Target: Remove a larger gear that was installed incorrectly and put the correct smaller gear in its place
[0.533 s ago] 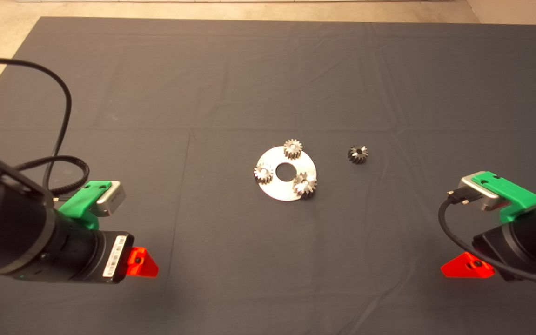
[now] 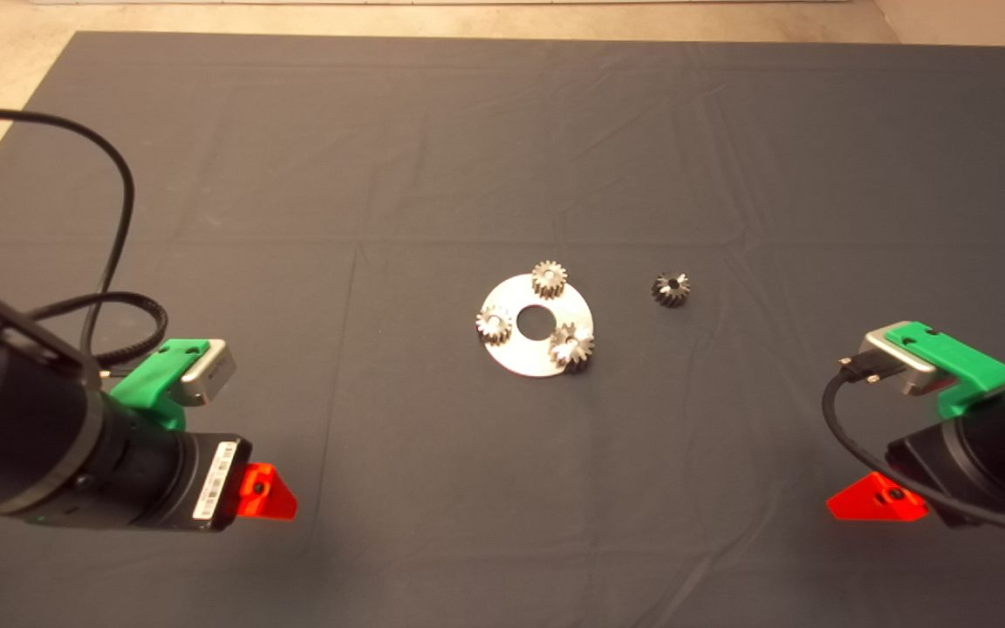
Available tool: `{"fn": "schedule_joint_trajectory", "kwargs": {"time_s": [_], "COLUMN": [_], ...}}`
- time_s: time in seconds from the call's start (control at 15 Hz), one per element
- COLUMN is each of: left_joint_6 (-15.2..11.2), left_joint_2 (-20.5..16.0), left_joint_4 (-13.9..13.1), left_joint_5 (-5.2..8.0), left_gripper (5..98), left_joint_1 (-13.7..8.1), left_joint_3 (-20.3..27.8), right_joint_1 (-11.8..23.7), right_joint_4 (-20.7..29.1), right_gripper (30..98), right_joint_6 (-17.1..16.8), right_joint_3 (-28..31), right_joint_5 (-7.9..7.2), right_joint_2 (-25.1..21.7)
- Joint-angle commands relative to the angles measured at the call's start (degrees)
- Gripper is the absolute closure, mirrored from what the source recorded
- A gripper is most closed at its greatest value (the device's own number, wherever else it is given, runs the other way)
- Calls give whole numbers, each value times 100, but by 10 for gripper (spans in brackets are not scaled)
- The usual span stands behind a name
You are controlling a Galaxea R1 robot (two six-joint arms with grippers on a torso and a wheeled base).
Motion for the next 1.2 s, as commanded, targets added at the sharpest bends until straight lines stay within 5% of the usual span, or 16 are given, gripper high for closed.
{"fn": "schedule_joint_trajectory", "kwargs": {"time_s": [0.0, 0.4, 0.73, 1.13], "left_joint_6": [-40, -37, -37, -37], "left_joint_2": [-27, -35, -35, -36], "left_joint_4": [-103, -103, -103, -103], "left_joint_5": [41, 49, 49, 49], "left_gripper": [59, 59, 59, 59], "left_joint_1": [-34, -28, -36, -34], "left_joint_3": [86, 89, 89, 89], "right_joint_1": [61, -62, -616, -879], "right_joint_4": [81, -274, -327, -459], "right_gripper": [314, 314, 314, 314], "right_joint_6": [-73, -560, -1387, -2118], "right_joint_3": [-114, -1291, -2253, -3061], "right_joint_5": [-511, -552, -534, -578], "right_joint_2": [47, 1612, 2311, 2968]}}
